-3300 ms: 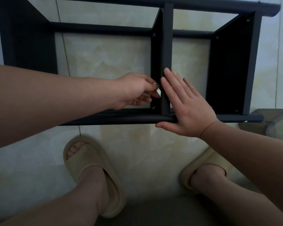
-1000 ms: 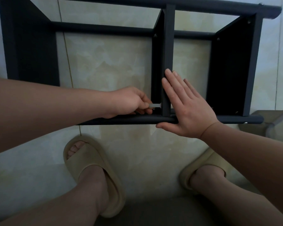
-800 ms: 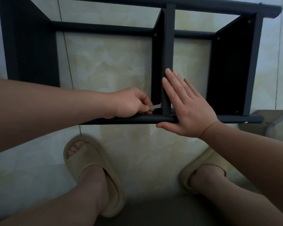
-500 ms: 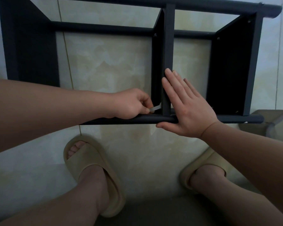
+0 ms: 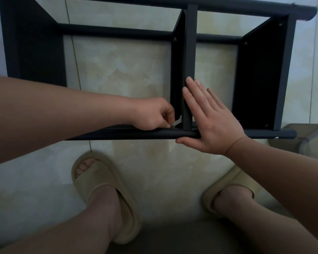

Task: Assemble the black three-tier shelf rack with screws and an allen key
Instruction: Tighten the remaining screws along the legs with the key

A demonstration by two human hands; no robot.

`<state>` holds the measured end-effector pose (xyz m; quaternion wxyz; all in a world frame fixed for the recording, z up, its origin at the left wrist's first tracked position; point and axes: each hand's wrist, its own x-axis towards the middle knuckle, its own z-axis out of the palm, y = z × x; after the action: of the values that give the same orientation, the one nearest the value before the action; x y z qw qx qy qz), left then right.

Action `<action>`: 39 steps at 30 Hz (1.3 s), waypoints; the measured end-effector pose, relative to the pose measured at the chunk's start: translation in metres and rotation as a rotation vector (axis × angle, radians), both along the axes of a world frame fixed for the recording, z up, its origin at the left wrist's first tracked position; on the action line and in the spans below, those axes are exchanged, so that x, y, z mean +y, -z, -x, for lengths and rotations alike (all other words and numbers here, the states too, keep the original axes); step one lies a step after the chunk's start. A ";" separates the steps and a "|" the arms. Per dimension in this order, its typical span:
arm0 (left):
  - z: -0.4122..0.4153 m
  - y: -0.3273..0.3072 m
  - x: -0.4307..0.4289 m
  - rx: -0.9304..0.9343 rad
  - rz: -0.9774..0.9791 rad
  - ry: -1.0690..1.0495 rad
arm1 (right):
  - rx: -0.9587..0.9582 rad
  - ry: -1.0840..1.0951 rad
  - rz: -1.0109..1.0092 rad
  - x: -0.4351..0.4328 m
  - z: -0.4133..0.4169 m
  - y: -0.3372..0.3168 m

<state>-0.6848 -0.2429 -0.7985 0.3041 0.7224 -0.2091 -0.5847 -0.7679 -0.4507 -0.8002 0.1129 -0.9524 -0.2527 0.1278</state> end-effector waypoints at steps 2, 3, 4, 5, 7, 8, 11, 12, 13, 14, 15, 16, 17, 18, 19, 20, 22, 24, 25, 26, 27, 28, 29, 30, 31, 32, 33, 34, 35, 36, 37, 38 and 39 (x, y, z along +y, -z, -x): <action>0.001 0.001 -0.001 0.004 -0.003 -0.013 | 0.003 -0.002 0.004 0.000 0.000 0.000; 0.001 0.002 -0.001 0.006 -0.011 -0.035 | 0.002 -0.003 0.006 0.000 0.000 0.000; 0.002 0.002 -0.001 0.006 -0.022 -0.065 | 0.001 -0.004 0.006 0.000 0.000 0.000; 0.003 0.003 0.000 0.001 -0.034 -0.096 | -0.002 -0.004 0.003 0.000 0.000 0.001; 0.003 0.005 0.002 -0.023 -0.065 -0.147 | -0.011 -0.004 -0.005 -0.001 0.000 0.001; 0.001 0.005 0.003 -0.038 -0.083 -0.169 | -0.014 -0.003 -0.008 -0.001 0.000 0.002; -0.005 0.004 0.007 -0.099 -0.106 -0.249 | -0.017 -0.001 -0.005 -0.001 0.000 0.001; -0.007 0.002 0.007 -0.113 -0.100 -0.277 | -0.018 0.000 -0.005 0.000 0.000 0.001; -0.009 0.001 0.008 -0.121 -0.085 -0.304 | -0.021 0.001 -0.005 0.000 0.001 0.001; -0.011 0.000 0.009 -0.128 -0.063 -0.329 | -0.022 0.002 -0.005 0.000 0.001 0.000; -0.012 -0.001 0.009 -0.138 -0.037 -0.353 | -0.023 0.004 -0.006 0.001 0.001 0.000; -0.013 -0.003 0.009 -0.150 -0.009 -0.378 | -0.023 0.006 -0.007 0.001 0.001 0.000; -0.013 -0.004 0.009 -0.152 0.020 -0.410 | -0.024 0.007 -0.009 0.001 0.001 0.000; -0.012 -0.005 0.009 -0.134 0.048 -0.450 | -0.024 0.007 -0.010 0.001 0.001 0.000; -0.012 -0.006 0.007 -0.093 0.071 -0.497 | -0.027 0.006 -0.009 0.001 0.001 0.000; -0.011 -0.007 0.006 -0.036 0.084 -0.547 | -0.029 0.005 -0.009 0.001 0.001 0.000; -0.010 -0.007 0.002 0.113 0.082 -0.654 | -0.028 0.006 -0.011 0.000 0.001 0.001; -0.009 -0.005 -0.002 0.282 0.080 -0.778 | -0.023 0.005 -0.014 0.000 0.001 0.001; -0.009 -0.004 -0.003 0.342 0.073 -0.826 | -0.022 0.004 -0.014 0.000 0.001 0.001; -0.009 -0.003 -0.004 0.369 0.057 -0.852 | -0.021 0.003 -0.013 0.000 0.001 0.001; -0.008 -0.002 -0.005 0.372 0.034 -0.857 | -0.019 0.002 -0.011 0.000 0.001 0.001; -0.007 -0.001 -0.006 0.364 0.010 -0.854 | -0.017 0.001 -0.009 0.000 0.001 0.001; -0.007 0.000 -0.007 0.357 -0.010 -0.849 | -0.014 0.001 -0.007 0.000 0.001 0.000; -0.007 0.000 -0.007 0.357 -0.025 -0.848 | -0.010 0.002 -0.005 0.000 0.000 0.000; -0.007 0.001 -0.008 0.361 -0.034 -0.850 | -0.006 0.004 -0.003 0.000 0.000 0.000; -0.007 0.001 -0.009 0.369 -0.039 -0.853 | -0.001 0.005 -0.001 0.000 0.000 -0.001; -0.007 0.000 -0.010 0.379 -0.039 -0.856 | 0.001 0.006 -0.001 0.000 0.000 -0.001; -0.007 0.000 -0.011 0.389 -0.036 -0.855 | 0.002 0.007 -0.002 0.001 0.000 -0.001; -0.007 -0.001 -0.011 0.398 -0.032 -0.850 | 0.003 0.008 -0.004 0.001 0.000 -0.001; -0.006 -0.002 -0.012 0.405 -0.029 -0.842 | 0.003 0.010 -0.009 0.001 0.000 -0.001; -0.006 -0.002 -0.012 0.408 -0.024 -0.832 | 0.002 0.011 -0.015 0.001 0.000 -0.001; -0.006 -0.003 -0.012 0.407 -0.020 -0.820 | 0.001 0.013 -0.020 0.001 0.001 -0.001; -0.005 -0.003 -0.011 0.398 -0.017 -0.805 | -0.002 0.013 -0.024 0.001 0.001 -0.001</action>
<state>-0.6794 -0.2544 -0.7953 0.5360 0.6221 0.1560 -0.5490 -0.7686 -0.4499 -0.7991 0.1248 -0.9528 -0.2480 0.1230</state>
